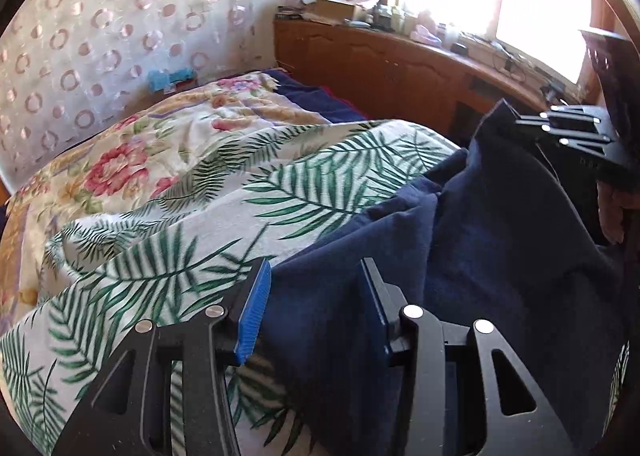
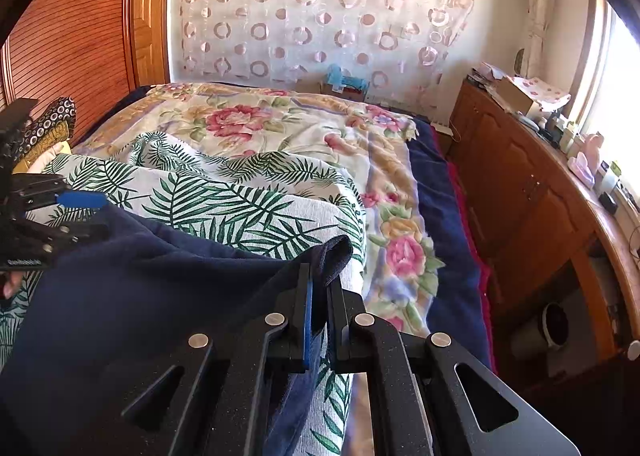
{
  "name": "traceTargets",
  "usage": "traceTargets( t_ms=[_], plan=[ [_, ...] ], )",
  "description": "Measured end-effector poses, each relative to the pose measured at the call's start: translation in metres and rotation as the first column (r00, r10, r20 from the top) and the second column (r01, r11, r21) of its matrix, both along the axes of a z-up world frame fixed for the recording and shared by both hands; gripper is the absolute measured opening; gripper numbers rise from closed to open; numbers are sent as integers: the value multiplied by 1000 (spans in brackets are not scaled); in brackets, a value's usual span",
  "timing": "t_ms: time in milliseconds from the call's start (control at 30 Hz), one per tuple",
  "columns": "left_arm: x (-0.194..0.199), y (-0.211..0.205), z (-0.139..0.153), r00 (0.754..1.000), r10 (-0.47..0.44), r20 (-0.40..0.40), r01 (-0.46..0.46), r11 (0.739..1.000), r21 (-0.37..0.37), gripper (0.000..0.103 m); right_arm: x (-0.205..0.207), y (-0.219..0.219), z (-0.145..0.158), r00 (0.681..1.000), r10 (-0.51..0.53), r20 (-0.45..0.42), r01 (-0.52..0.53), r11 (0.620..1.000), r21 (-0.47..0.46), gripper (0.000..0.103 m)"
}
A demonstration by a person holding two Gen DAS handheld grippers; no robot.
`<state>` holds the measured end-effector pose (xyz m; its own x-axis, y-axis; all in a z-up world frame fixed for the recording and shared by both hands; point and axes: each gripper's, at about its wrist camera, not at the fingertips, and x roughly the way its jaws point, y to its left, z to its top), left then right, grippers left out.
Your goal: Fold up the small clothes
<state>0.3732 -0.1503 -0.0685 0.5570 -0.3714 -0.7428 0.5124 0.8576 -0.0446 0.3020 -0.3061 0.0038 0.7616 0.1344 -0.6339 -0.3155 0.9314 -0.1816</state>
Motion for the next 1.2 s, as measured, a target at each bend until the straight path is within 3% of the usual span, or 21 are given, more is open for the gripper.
traceTargets(
  t_ms=[167, 233, 267, 333, 533, 633, 767, 833, 900, 933, 967, 1033, 1067, 1200],
  plan=[
    [6, -9, -2, 998, -63, 4, 62, 996, 61, 45, -8, -1, -5, 1000, 4, 5, -4, 1000, 4, 5],
    [7, -8, -1, 995, -96, -18, 96, 994, 45, 27, -7, -3, -5, 1000, 3, 4, -3, 1000, 11, 5],
    [6, -8, -1, 995, -102, -20, 103, 994, 45, 10, -8, -5, -6, 1000, 3, 4, -3, 1000, 16, 5],
    [2, -8, 3, 994, -109, -18, 109, 992, 63, 4, -9, -6, -4, 1000, 4, 6, -5, 1000, 25, 5],
    [-10, 24, 34, 997, -50, 51, 52, 998, -44, 2, -18, -2, 4, 998, 31, 51, -34, 998, 49, 5],
    [-8, 42, 38, 999, 8, 35, -5, 994, -107, 2, -21, 0, 5, 996, 45, 75, -49, 997, 56, 5],
    [0, 47, 22, 995, 96, 30, -95, 995, -37, 1, -7, 9, -5, 998, 25, 60, -25, 1000, 3, 5],
    [0, 49, 18, 993, 116, 18, -115, 993, -39, 1, 5, 17, -13, 999, 2, 40, 0, 999, -51, 5],
    [-8, 50, 21, 995, 96, 37, -94, 994, -53, 1, 19, 18, -23, 999, -16, -42, 14, 998, -54, 6],
    [-12, 51, 24, 995, 94, 45, -91, 994, -57, 1, 23, 16, -25, 997, -27, -69, 24, 998, -51, 14],
    [-18, 51, 28, 994, 95, 54, -92, 994, -57, 1, 23, 14, -25, 996, -48, -70, 44, 997, -57, 21],
    [-29, 53, 36, 994, 91, 68, -87, 994, -66, 2, 18, 7, -20, 996, -56, -66, 54, 998, -32, 45],
    [-35, 54, 40, 994, 86, 71, -82, 994, -70, 3, 14, 2, -16, 996, -57, -62, 56, 998, -11, 48],
    [-63, 57, 56, 993, 63, 103, -53, 994, -100, 49, -19, -12, 4, 996, -80, -32, 81, 996, 45, 49]
  ],
)
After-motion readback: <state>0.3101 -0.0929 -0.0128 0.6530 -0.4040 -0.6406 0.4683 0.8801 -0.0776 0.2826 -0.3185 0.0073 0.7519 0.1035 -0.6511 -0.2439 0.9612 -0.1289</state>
